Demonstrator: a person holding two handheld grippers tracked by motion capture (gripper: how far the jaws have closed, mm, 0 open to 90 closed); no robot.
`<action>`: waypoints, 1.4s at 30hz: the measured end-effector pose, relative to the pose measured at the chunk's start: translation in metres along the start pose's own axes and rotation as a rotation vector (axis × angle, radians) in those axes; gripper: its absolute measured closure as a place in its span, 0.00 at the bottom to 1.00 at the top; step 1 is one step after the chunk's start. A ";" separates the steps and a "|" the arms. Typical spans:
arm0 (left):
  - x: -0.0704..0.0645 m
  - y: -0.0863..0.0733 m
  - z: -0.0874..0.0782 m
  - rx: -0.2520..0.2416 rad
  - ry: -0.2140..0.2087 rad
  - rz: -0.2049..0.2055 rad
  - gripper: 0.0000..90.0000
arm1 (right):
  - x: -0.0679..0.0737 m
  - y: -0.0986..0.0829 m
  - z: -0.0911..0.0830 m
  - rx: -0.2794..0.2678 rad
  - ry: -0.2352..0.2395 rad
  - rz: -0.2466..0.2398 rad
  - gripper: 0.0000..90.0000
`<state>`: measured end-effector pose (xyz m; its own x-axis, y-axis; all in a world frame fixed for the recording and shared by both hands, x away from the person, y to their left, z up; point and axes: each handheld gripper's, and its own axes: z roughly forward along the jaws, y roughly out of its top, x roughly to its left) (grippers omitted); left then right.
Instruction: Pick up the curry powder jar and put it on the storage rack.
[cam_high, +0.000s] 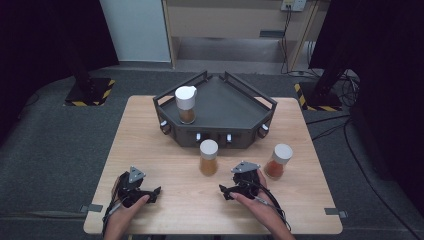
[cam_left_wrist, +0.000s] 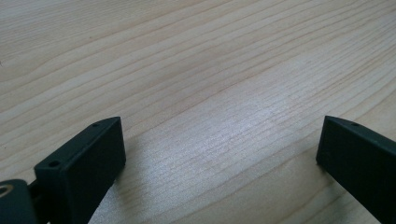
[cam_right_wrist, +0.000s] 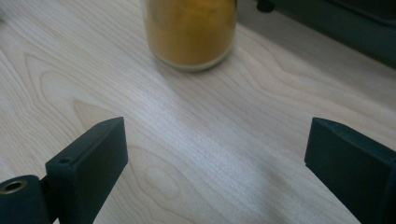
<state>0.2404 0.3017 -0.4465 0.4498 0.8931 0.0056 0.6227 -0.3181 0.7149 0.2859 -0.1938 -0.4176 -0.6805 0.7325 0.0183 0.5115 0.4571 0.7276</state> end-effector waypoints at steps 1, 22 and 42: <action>0.000 0.000 0.000 0.000 -0.001 0.000 0.00 | 0.001 0.002 -0.001 -0.003 -0.001 -0.001 0.06; 0.000 0.000 0.000 0.000 0.001 0.000 0.00 | 0.002 0.036 -0.012 -0.066 -0.002 -0.012 0.13; 0.000 0.000 0.000 0.000 0.001 0.000 0.00 | 0.006 0.054 -0.007 -0.127 -0.005 -0.030 0.17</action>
<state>0.2403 0.3014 -0.4465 0.4492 0.8934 0.0066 0.6229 -0.3185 0.7146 0.3057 -0.1688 -0.3737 -0.6922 0.7217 -0.0081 0.4199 0.4118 0.8088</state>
